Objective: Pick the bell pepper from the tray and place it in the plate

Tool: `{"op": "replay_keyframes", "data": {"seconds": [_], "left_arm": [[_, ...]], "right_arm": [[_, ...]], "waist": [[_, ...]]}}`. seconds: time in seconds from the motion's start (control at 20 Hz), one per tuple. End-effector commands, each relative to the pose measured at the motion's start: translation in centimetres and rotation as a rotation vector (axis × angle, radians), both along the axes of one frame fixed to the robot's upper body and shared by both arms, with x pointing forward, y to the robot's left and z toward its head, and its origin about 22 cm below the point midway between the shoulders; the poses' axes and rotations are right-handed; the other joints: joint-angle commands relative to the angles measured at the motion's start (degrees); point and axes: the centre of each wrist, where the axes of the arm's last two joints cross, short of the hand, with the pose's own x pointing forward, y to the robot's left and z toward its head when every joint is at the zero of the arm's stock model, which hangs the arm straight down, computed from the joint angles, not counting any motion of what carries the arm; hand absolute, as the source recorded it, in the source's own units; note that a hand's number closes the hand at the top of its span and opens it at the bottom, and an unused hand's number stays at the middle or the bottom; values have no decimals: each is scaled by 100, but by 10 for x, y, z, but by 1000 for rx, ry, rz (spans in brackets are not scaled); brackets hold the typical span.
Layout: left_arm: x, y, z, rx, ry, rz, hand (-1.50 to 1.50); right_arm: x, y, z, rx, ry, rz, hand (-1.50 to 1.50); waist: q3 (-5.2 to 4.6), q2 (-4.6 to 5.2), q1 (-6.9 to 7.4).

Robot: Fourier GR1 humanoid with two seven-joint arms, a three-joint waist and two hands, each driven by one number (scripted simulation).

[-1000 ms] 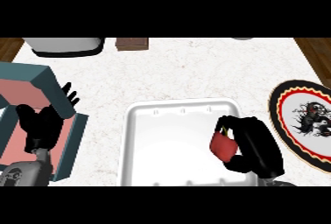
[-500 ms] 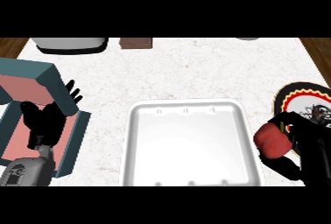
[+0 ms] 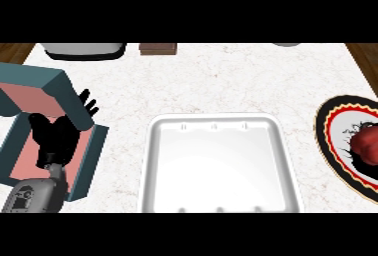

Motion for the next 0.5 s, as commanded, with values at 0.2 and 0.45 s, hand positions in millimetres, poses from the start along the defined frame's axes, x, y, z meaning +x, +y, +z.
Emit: {"op": "replay_keyframes", "data": {"seconds": [0.2,0.45], "left_arm": [[3,1,0,1,1,-18,0],[6,-13,-2,2,4,9,0]], "right_arm": [[9,-99,-25,-35,82,-66,150],[16,-120,-63,-11,258,3,150]], "waist": [[2,14,26],[3,19,35]]}}
